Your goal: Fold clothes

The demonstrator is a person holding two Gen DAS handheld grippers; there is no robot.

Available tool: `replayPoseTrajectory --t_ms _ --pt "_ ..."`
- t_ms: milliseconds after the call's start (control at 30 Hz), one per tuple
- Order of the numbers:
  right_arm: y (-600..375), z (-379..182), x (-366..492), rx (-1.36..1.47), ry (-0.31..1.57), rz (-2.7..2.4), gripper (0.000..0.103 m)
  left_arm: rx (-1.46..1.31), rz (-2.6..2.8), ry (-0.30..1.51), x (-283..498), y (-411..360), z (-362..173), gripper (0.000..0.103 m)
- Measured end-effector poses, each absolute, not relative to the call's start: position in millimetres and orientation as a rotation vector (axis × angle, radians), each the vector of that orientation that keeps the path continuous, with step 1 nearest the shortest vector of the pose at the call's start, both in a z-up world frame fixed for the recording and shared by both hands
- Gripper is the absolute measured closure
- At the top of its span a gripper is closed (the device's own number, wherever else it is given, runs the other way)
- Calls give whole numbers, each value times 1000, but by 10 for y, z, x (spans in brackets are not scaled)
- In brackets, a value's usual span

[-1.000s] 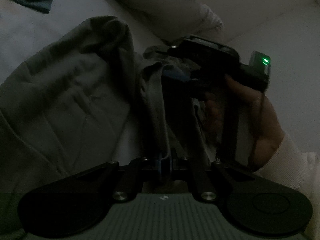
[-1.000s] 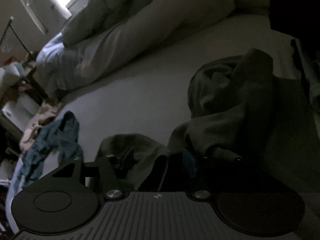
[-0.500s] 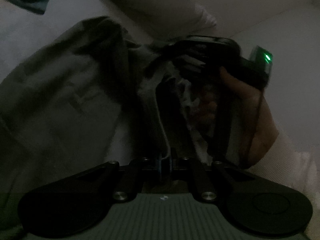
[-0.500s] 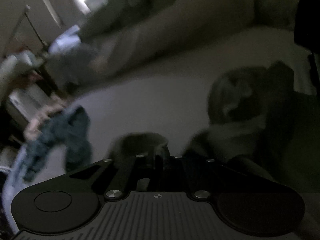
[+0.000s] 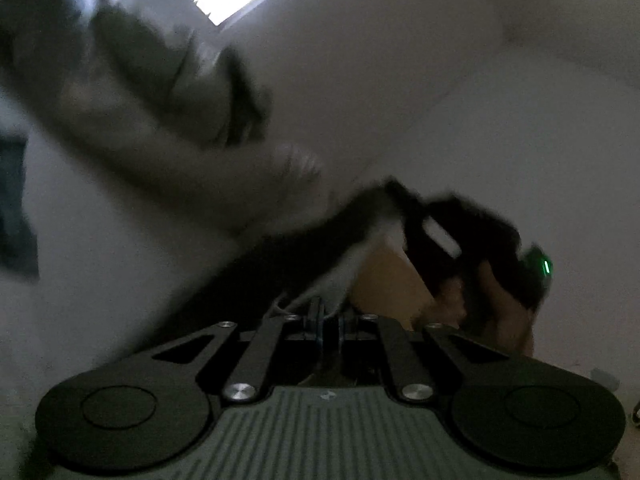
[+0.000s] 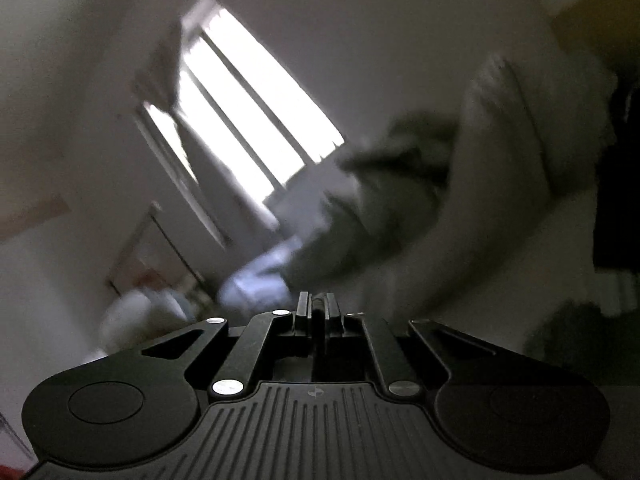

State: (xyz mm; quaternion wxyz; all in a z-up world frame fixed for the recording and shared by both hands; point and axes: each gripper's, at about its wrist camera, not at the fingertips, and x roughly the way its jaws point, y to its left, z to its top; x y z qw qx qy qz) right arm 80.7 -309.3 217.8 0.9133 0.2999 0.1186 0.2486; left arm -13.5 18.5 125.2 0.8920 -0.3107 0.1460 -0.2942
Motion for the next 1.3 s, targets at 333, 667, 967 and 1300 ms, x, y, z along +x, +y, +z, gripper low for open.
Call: replayPoseTrajectory --t_ms 333,667,967,1300 --pt "-3521 3491 -324 670 -60 635 97 -404 -538 28 -667 467 3043 94" --pt "-3416 4602 -1296 561 -285 724 97 -186 -498 -168 -1456 360 4329 94" --pt "-3284 5330 -1764 433 -303 737 96 -145 -450 -176 -1553 329 4447 94" --pt "-3101 5139 -1072 360 -165 592 96 -164 -338 1 -959 462 3968 94"
